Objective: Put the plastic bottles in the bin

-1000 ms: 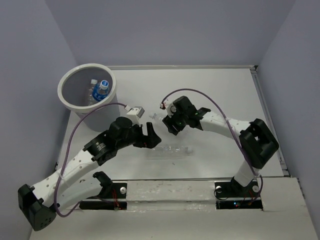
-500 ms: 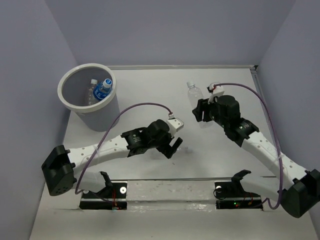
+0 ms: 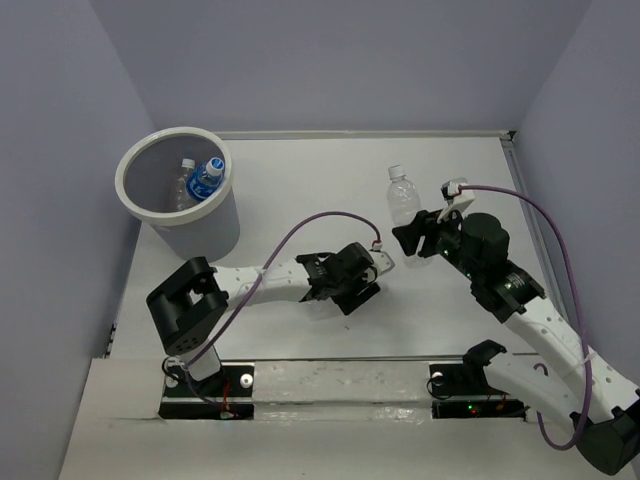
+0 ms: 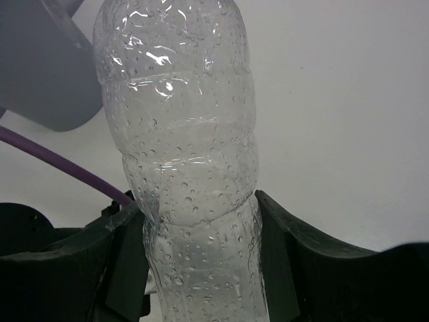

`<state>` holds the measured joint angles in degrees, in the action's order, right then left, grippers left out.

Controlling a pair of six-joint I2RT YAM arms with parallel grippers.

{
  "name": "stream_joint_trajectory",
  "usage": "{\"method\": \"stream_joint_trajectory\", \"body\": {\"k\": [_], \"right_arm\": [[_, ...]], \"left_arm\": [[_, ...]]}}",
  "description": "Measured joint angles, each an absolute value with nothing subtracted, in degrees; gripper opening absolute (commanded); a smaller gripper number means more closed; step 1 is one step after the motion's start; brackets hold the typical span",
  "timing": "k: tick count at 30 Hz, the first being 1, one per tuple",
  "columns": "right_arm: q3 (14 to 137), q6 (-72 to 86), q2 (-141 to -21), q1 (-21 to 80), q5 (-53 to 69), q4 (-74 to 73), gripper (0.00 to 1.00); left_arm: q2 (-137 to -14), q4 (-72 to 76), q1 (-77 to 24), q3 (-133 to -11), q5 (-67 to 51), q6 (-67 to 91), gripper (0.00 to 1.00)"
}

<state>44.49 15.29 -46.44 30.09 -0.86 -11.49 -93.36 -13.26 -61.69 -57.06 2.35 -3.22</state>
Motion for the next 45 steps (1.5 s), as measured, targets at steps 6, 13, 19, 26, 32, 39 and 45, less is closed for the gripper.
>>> {"method": "stream_joint_trajectory", "body": {"k": [6,13,19,26,32,39,45], "right_arm": [[43.11,15.27,-42.94,30.09,-0.12,-11.92,0.38],[43.31,15.25,-38.17,30.09,0.03,-11.97,0.38],[43.4,15.25,-38.48,30.09,1.93,-12.01,0.39],[43.44,15.99,-42.59,30.09,6.81,-11.66,0.39],[43.44,16.23,-44.99,32.1,9.41,-10.96,0.39],[43.46,16.29,-47.4,36.25,10.55,-8.47,0.39],[45.52,16.32,-50.3,39.66,10.79,-7.38,0.38]], "left_arm": [[-94.65,-13.17,-61.93,-58.94,4.25,-3.55,0.6],[-77.56,-15.97,-61.08,-59.05,10.13,-0.64,0.58],[-56.82,-15.14,-55.2,-66.57,15.2,3.86,0.58],[-49.43,-13.45,-41.58,-82.35,27.33,8.91,0.58],[-54.26,-10.37,-23.97,-85.91,31.55,9.76,0.58],[-63.35,-4.93,-4.95,-80.55,31.33,11.03,0.6],[-66.35,-1.56,0.62,-71.44,30.35,12.91,0.99]]}}
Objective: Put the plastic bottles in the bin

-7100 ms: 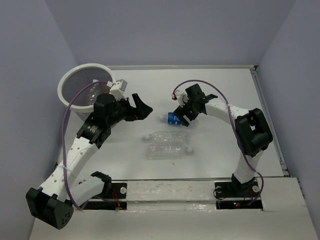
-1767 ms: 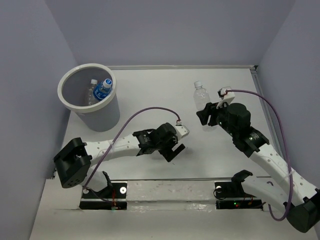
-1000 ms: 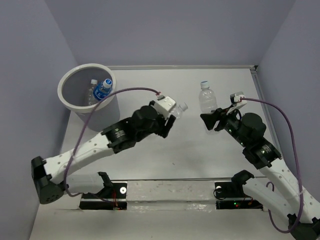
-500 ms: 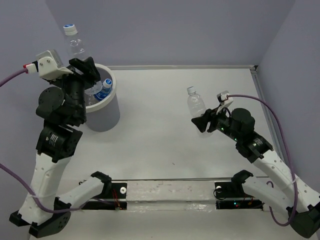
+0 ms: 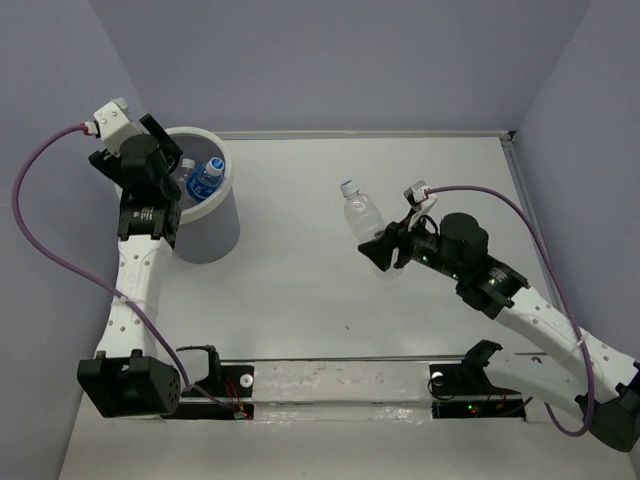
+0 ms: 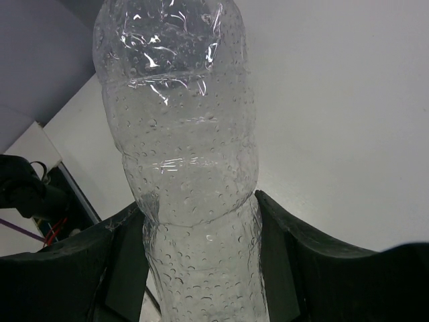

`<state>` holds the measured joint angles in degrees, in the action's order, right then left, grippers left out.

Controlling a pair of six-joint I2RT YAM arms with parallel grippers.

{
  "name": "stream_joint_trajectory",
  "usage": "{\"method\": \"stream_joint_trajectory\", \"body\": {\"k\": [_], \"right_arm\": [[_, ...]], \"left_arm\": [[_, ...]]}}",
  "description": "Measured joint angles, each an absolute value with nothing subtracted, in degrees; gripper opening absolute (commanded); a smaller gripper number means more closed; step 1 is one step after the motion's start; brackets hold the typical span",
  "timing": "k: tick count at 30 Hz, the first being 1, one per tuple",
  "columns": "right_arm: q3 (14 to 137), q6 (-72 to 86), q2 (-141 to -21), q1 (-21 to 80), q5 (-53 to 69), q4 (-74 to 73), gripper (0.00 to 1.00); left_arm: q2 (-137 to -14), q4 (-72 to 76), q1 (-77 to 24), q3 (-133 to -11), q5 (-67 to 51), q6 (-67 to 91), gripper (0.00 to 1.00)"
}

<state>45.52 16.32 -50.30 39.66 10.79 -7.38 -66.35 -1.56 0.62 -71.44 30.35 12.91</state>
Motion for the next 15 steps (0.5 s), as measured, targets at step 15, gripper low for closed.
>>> {"method": "stream_joint_trajectory", "body": {"k": [15], "right_arm": [[73.54,15.42,-73.76,56.23,10.46,4.8,0.38]], "left_arm": [[-55.13,-6.57,2.35,-67.55,18.9,21.26,0.99]]}}
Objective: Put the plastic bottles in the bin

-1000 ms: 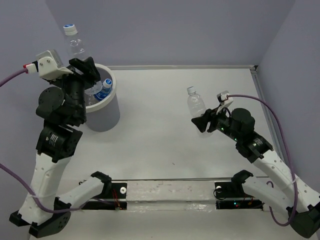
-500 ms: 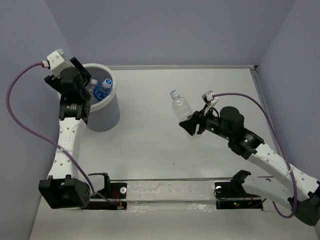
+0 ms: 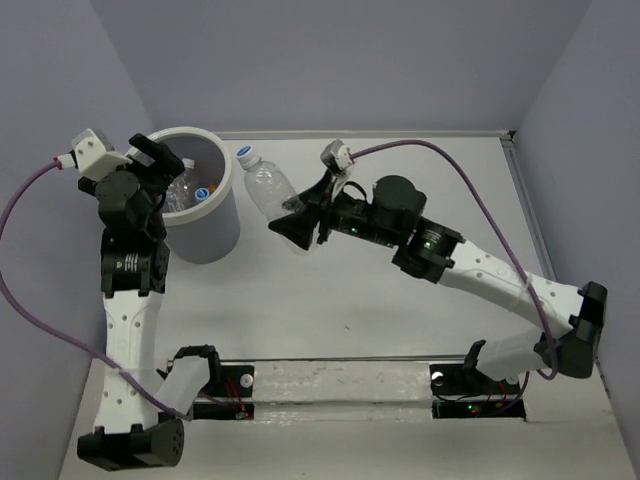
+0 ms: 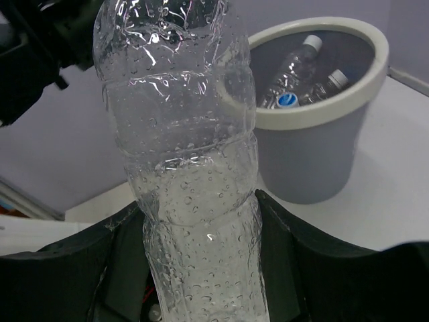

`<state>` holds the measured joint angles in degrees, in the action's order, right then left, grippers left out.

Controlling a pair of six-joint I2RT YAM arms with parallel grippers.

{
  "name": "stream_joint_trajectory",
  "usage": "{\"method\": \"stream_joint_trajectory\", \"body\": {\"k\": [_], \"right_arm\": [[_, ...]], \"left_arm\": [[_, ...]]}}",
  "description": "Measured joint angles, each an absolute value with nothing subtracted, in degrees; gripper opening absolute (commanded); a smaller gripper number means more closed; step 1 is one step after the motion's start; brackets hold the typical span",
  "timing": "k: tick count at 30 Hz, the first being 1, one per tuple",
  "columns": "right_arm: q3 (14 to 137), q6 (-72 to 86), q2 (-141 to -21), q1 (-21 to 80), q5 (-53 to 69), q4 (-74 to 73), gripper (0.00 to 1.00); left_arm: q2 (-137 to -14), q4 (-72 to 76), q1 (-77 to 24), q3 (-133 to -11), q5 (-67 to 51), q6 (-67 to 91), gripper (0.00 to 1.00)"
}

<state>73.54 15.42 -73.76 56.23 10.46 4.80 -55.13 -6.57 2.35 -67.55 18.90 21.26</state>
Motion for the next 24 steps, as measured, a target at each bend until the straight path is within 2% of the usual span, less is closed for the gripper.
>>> {"method": "stream_joint_trajectory", "body": {"k": [5,10,19,21,23,24], "right_arm": [[85.86,16.47,-87.94,59.07,10.31,8.21,0.38],[103.31,16.71,-103.33,59.42,9.43,11.46,0.38],[139.9,12.25,-132.92,59.64,5.43,13.8,0.34],[144.31,11.44,-137.73,59.64,4.67,15.55,0.34],[146.61,10.74,-141.21,59.64,3.77,17.47,0.43],[148.55,10.44,-143.74,59.64,3.07,18.55,0.5]], "left_arm": [[-42.3,-10.28,2.35,-65.14,13.34,23.53,0.99],[-32.82,-13.82,2.35,-66.17,8.84,25.1,0.99],[-31.42,-17.72,-0.23,-72.75,1.15,26.63,0.99],[-31.48,-18.15,-1.65,-74.04,-0.03,26.61,0.99],[-31.53,-18.2,-2.57,-74.7,-0.54,26.57,0.99],[-31.53,-18.15,-3.03,-74.85,-0.84,26.55,0.99]]}}
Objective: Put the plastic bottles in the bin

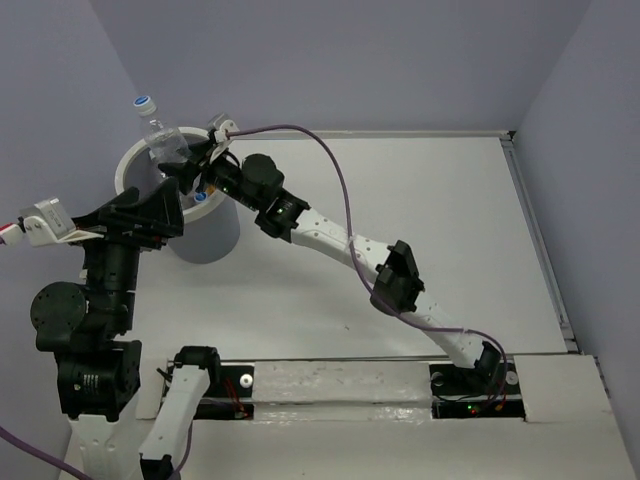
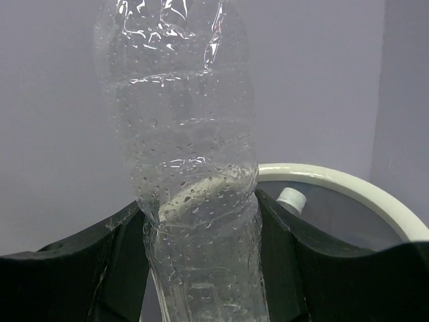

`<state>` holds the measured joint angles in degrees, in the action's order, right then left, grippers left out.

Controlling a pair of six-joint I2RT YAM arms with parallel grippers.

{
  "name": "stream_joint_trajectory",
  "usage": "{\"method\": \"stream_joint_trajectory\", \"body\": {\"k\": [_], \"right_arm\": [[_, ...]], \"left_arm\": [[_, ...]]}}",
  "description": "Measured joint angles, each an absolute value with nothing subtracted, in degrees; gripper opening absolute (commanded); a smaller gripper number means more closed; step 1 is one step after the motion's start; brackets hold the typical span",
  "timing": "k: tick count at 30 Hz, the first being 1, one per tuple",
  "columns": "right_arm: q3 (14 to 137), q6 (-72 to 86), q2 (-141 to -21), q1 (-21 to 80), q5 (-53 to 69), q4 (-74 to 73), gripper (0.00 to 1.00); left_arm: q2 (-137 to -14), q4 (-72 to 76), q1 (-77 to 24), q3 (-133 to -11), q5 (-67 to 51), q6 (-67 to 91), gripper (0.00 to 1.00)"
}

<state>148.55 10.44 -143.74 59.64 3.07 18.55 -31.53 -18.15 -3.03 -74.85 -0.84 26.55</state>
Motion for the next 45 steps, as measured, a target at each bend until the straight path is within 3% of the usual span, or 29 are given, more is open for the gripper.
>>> {"method": "stream_joint_trajectory", "body": {"k": [2,5,11,15,22,25,26,29,32,38,40,43,44,45], "right_arm": [[150.17,9.85,-147.02,59.66,1.56,20.01,0.73],[150.15,8.4,-149.21,59.64,0.05,20.64,0.89],[146.98,6.94,-147.41,59.64,-0.25,21.91,0.94],[142.85,6.83,-142.91,59.64,0.78,22.41,0.93],[128.75,7.16,-130.32,59.66,1.96,25.96,0.75],[122.04,7.29,-124.66,59.64,2.0,27.92,0.54],[118.78,7.31,-121.49,59.64,2.02,28.42,0.39],[109.65,7.31,-114.59,59.66,2.17,30.24,0.2],[97.23,7.05,-105.58,59.66,2.15,30.96,0.13],[71.72,6.31,-83.99,59.68,-0.97,29.21,0.11],[62.26,7.11,-73.71,59.68,-2.22,27.44,0.16],[52.93,8.93,-59.99,59.7,-3.57,24.53,0.63],[49.74,9.5,-54.19,59.7,-4.21,22.26,0.89],[47.92,10.59,-50.57,59.68,-4.64,20.91,0.99]], "left_arm": [[-31.55,-18.13,-3.51,-74.83,-1.28,26.46,0.99],[-31.7,-18.13,-3.92,-74.3,-1.58,26.41,0.99],[-31.99,-18.33,-4.1,-74.26,-1.61,26.0,0.99],[-32.56,-18.55,-4.1,-75.46,-1.23,25.69,0.99],[-32.73,-18.68,-4.1,-77.17,-0.78,25.19,0.99],[-32.75,-19.0,-4.1,-77.17,-0.8,25.12,0.99],[-32.77,-19.18,-4.1,-77.17,-0.8,25.12,0.99],[-32.88,-19.51,-4.1,-77.17,-1.02,25.1,0.99],[-33.3,-19.84,-4.1,-77.17,-1.78,25.12,0.99],[-34.17,-19.99,-4.1,-76.66,-5.91,25.36,0.99],[-33.58,-19.22,-4.1,-75.07,-7.81,25.41,0.99],[-31.48,-18.37,-4.1,-70.78,-11.31,25.41,0.99],[-30.55,-18.26,-4.08,-69.1,-13.23,25.41,0.99],[-29.56,-18.28,-4.1,-67.42,-15.51,25.39,0.99]]}}
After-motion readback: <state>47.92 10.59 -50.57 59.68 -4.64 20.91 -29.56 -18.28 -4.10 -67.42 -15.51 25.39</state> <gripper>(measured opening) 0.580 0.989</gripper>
